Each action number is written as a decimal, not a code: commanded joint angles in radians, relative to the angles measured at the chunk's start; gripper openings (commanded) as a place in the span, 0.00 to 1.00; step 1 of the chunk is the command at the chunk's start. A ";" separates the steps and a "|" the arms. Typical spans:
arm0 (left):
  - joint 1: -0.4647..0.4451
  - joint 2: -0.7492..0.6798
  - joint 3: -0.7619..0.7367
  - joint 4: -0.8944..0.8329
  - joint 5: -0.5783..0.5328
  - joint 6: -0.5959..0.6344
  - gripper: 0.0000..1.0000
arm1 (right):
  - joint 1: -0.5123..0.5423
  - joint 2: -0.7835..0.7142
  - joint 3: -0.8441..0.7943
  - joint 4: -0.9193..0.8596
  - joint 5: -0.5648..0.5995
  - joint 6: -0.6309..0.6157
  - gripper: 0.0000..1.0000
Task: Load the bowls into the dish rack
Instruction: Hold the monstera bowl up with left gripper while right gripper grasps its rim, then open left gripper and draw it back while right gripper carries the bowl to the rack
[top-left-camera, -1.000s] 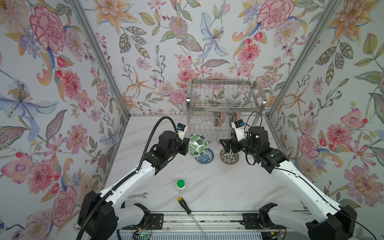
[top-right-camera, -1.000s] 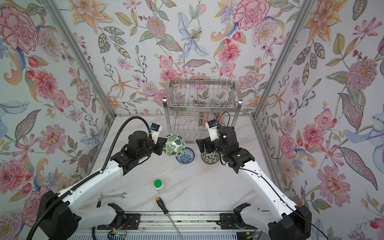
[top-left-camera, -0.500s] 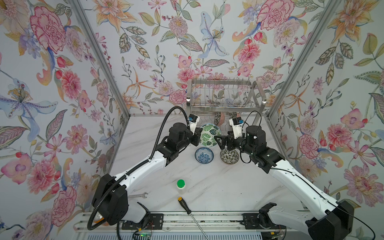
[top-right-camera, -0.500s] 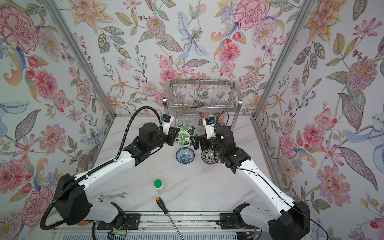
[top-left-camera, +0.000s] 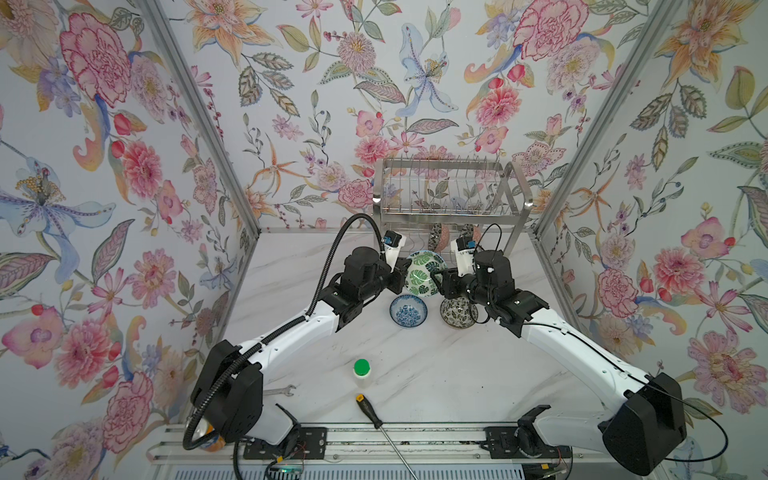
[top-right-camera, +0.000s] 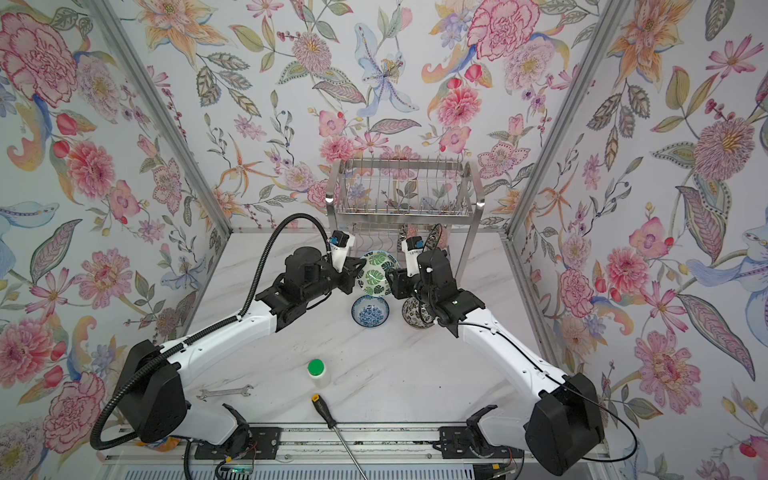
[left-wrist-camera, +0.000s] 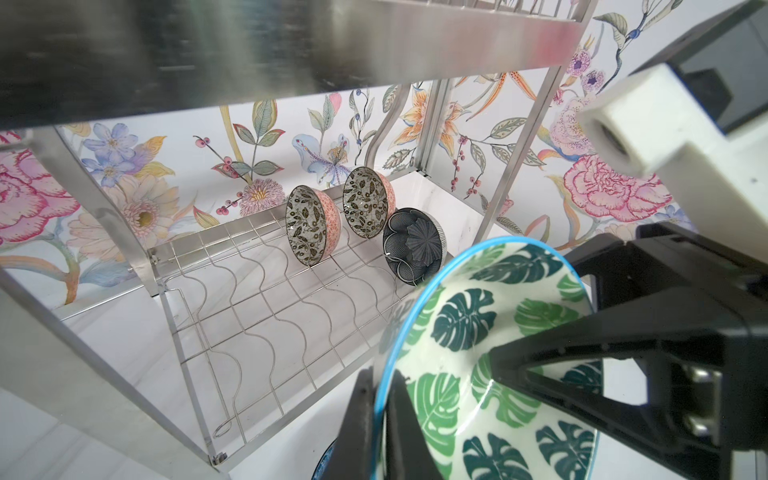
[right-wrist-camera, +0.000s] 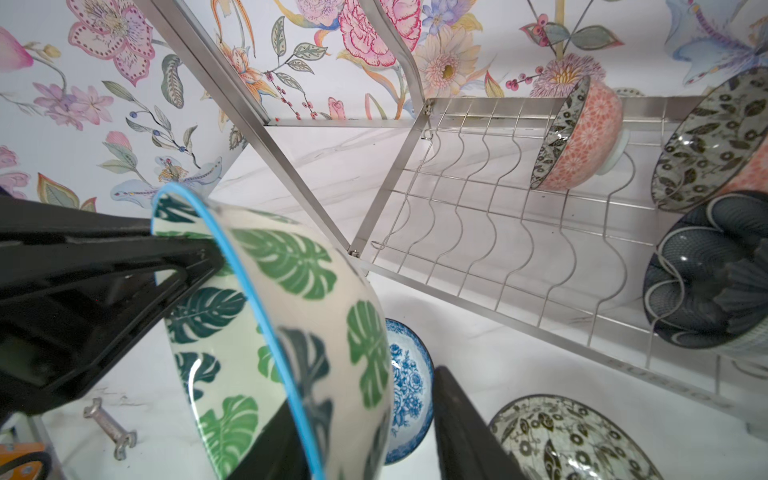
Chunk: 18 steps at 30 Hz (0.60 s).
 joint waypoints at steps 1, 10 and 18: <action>-0.011 0.007 0.048 0.077 0.026 -0.021 0.00 | 0.010 0.020 0.037 0.034 0.013 0.011 0.33; -0.015 0.018 0.055 0.068 0.031 -0.017 0.00 | 0.012 0.034 0.061 0.021 0.026 0.001 0.00; -0.015 0.007 0.074 -0.012 -0.040 0.023 0.50 | 0.013 0.029 0.070 -0.007 0.055 -0.025 0.00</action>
